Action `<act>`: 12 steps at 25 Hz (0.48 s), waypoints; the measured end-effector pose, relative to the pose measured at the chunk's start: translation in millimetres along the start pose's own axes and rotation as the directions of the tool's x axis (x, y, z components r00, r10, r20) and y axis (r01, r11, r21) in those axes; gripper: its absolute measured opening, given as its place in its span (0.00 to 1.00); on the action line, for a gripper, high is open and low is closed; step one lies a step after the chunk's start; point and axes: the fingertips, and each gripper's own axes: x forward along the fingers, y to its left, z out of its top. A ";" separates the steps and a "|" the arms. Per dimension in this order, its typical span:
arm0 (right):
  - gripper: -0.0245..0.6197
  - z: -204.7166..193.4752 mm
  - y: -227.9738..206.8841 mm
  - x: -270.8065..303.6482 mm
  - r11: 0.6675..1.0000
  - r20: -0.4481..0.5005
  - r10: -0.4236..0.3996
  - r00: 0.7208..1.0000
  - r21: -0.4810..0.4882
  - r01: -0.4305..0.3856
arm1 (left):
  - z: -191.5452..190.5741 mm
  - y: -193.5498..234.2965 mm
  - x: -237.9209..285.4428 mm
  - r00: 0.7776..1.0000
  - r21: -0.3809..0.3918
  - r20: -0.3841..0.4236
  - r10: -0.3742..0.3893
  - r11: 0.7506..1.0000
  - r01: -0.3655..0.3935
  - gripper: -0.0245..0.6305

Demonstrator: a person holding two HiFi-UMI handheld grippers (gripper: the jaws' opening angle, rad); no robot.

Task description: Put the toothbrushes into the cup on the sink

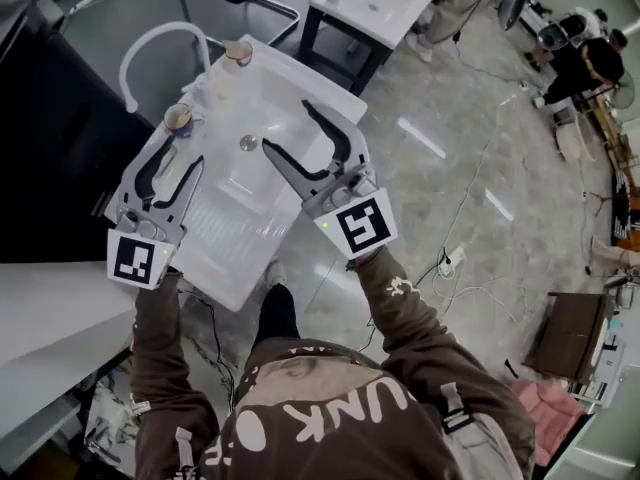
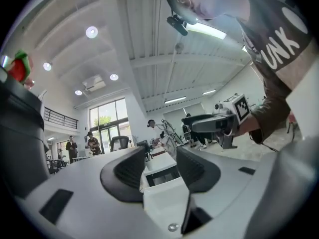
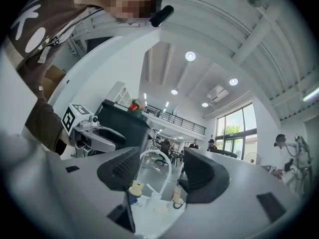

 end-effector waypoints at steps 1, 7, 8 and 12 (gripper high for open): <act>0.46 7.3 10.1 -15.6 1.000 0.003 -0.004 1.000 0.007 0.004 | 11.5 -17.5 -11.2 1.000 0.006 0.003 -0.007 1.000 0.007 0.33; 0.48 69.7 82.4 -134.6 1.000 -0.015 0.001 1.000 -0.023 -0.002 | 83.8 -137.2 -99.0 0.999 0.054 -0.013 -0.039 0.998 0.039 0.33; 0.48 82.8 95.2 -157.5 0.999 -0.015 0.004 1.000 -0.033 -0.004 | 95.9 -158.5 -115.5 0.999 0.059 -0.015 -0.039 0.997 0.040 0.33; 0.48 128.7 147.7 -250.7 0.999 -0.009 0.014 1.000 -0.028 -0.015 | 141.9 -242.9 -182.1 1.000 0.068 -0.015 -0.027 0.997 0.028 0.33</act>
